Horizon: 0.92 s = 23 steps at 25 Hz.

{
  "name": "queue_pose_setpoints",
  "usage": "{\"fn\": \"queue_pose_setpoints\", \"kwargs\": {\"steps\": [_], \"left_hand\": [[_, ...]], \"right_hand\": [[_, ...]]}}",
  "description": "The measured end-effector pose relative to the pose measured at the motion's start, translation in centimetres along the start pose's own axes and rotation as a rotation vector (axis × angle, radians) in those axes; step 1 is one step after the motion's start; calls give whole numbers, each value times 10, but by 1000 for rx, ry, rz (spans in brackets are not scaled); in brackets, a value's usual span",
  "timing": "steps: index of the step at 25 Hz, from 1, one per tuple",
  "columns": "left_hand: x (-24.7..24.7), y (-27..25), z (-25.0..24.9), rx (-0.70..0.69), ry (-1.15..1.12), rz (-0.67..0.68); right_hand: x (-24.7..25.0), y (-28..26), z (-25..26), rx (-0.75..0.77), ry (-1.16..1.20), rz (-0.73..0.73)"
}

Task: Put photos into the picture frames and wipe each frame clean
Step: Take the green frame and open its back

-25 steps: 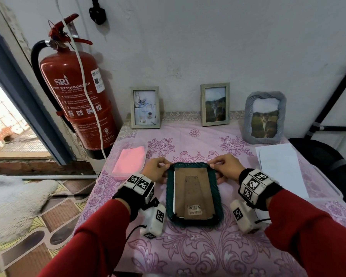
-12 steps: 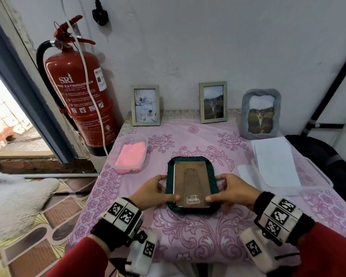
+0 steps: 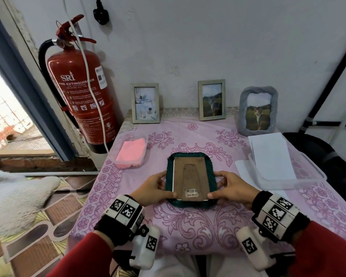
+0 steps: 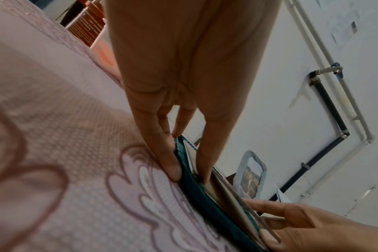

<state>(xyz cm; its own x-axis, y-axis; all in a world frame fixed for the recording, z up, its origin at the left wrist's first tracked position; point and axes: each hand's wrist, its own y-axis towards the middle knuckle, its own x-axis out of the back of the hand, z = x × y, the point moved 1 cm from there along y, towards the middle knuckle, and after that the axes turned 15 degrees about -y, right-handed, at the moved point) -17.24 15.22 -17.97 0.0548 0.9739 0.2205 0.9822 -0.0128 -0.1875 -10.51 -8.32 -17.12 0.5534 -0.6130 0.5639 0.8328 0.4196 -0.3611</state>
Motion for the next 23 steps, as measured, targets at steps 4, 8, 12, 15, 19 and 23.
{"fn": "queue_pose_setpoints", "kwargs": {"steps": [4,8,12,15,19,23], "left_hand": [[0,1,1,-18,-28,20],[-1,2,2,-16,-80,44],[-1,2,2,-15,-63,36],[-1,0,1,-7,-82,26],[-4,-2,0,-4,-108,9],[-6,-3,-1,0,-125,-17]], "right_hand": [[-1,0,0,-22,87,15],[-1,-1,-2,-20,129,23],[-1,0,-4,-30,166,11],[-2,1,-5,-34,176,3],[-3,2,-6,-44,196,-4],[-4,2,-6,-44,206,-10]]}}
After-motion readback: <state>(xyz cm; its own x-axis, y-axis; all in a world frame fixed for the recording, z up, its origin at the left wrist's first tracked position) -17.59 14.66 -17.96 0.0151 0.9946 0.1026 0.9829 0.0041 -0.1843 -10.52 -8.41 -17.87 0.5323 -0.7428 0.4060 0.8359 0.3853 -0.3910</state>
